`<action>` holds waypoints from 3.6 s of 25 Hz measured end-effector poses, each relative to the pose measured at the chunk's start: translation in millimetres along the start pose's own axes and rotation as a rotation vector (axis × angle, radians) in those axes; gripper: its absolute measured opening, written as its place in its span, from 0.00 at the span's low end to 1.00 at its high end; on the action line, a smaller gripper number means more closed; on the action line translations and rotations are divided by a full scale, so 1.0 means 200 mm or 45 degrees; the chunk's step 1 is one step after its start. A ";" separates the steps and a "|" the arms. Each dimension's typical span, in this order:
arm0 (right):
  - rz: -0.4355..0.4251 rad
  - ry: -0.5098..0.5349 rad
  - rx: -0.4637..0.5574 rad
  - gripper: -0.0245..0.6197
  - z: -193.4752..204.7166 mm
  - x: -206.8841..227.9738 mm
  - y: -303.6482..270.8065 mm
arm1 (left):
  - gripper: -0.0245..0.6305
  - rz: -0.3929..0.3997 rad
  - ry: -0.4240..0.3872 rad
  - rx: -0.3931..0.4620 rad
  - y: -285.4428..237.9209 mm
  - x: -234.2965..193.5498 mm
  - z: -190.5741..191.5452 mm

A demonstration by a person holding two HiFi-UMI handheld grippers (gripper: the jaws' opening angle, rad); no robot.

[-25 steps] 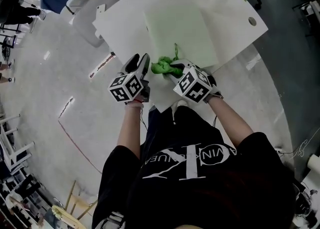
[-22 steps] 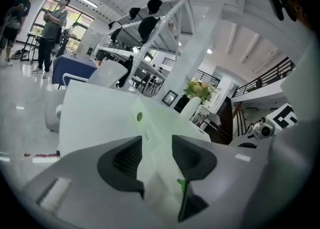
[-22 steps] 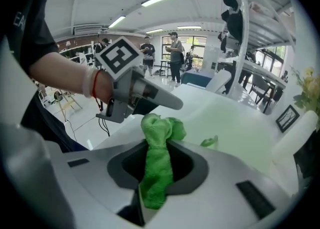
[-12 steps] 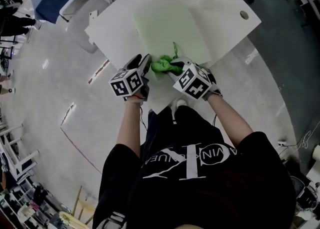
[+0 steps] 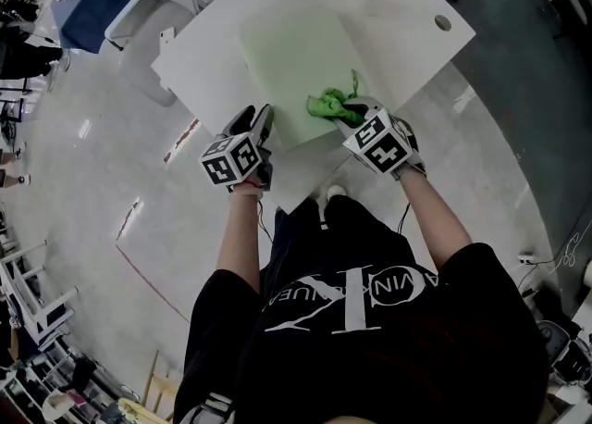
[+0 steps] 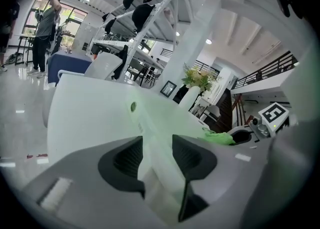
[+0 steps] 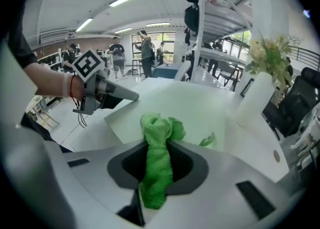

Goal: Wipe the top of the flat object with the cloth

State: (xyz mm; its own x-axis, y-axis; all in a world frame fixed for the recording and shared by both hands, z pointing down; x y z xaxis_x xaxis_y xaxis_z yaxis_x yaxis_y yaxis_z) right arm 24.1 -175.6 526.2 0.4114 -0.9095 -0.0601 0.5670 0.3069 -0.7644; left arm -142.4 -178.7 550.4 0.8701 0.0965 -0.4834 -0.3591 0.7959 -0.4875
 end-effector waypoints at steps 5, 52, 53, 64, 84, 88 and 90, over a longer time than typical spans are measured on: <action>0.115 -0.115 0.012 0.14 0.11 0.14 0.07 | 0.33 0.000 -0.009 -0.002 0.00 0.00 0.00; 0.498 -0.325 0.705 0.14 -0.42 0.55 0.61 | 0.05 -0.261 -0.423 0.751 0.74 -0.03 -0.77; 0.496 -0.319 0.716 0.14 -0.44 0.54 0.61 | 0.05 -0.266 -0.428 0.759 0.75 -0.03 -0.78; 0.484 -0.305 0.768 0.14 -0.52 0.52 0.62 | 0.05 -0.307 -0.442 0.828 0.88 -0.06 -0.86; 0.497 -0.300 0.778 0.14 -0.51 0.51 0.59 | 0.05 -0.316 -0.484 0.847 0.84 -0.05 -0.89; 0.485 -0.319 0.766 0.14 -0.49 0.52 0.57 | 0.05 -0.307 -0.472 0.836 0.82 -0.05 -0.88; 0.475 -0.330 0.759 0.14 -0.48 0.53 0.55 | 0.05 -0.301 -0.465 0.836 0.82 -0.05 -0.88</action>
Point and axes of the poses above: the fingertips, and each gripper's own axes: y backward along the fingers, x to its right, z out of its underside, the point moved 1 cm from there along y, backward along the fingers
